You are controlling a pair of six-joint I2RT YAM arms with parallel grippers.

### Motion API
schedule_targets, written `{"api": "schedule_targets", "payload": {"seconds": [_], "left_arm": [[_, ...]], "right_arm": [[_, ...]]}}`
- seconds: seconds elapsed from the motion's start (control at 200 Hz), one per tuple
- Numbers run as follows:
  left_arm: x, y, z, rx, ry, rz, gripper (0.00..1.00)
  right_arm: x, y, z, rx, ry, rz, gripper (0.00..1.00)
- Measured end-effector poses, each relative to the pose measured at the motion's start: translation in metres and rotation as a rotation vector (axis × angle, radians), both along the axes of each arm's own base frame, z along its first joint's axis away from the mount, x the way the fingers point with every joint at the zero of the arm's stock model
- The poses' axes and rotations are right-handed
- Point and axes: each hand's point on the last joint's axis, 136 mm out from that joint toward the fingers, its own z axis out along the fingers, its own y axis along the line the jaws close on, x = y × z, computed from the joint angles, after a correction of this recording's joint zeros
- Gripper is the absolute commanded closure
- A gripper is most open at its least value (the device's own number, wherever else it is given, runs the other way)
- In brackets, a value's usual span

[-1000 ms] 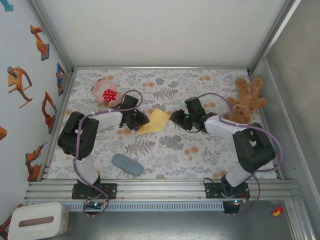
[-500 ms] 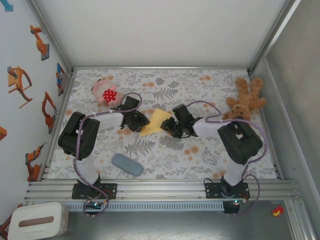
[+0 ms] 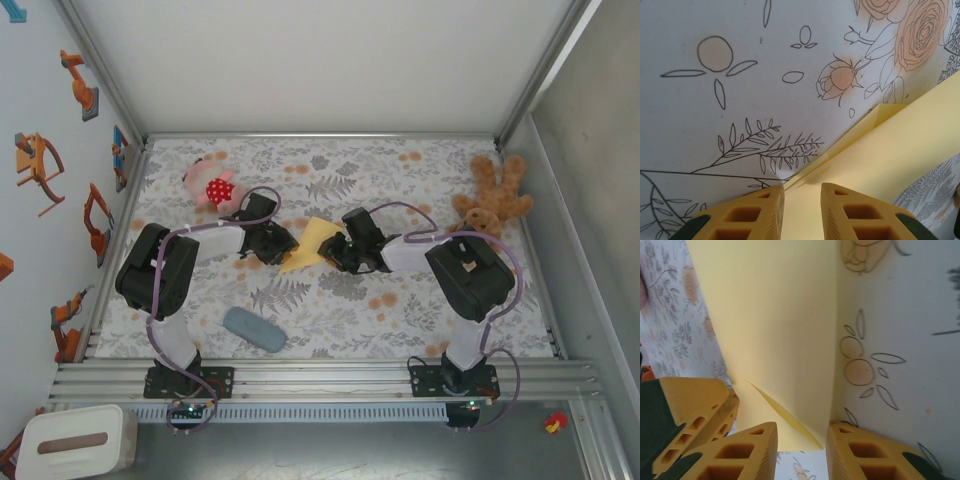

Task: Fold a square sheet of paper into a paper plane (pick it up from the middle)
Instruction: Fold the wing for the fifth time at the center of the table.

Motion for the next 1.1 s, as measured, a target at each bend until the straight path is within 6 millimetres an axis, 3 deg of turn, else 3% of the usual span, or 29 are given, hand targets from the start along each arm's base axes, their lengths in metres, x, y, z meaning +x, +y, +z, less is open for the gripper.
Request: {"api": "schedule_targets", "payload": {"seconds": [0.516,0.836,0.972,1.102], "left_arm": [[0.000,0.001,0.000,-0.010,0.003,0.002,0.74],[-0.003,0.004,0.003,-0.001,-0.007,-0.008,0.69],[-0.006,0.011,0.019,0.029,-0.077,-0.051,0.63],[-0.002,0.010,0.051,0.063,-0.236,-0.136,0.53]], "right_arm": [[0.011,0.013,0.013,0.082,-0.044,-0.010,0.80],[0.012,0.012,0.012,0.092,-0.037,-0.028,0.99],[0.011,0.010,0.013,0.083,-0.033,-0.033,1.00],[0.009,0.008,0.017,0.077,-0.027,-0.034,1.00]]}}
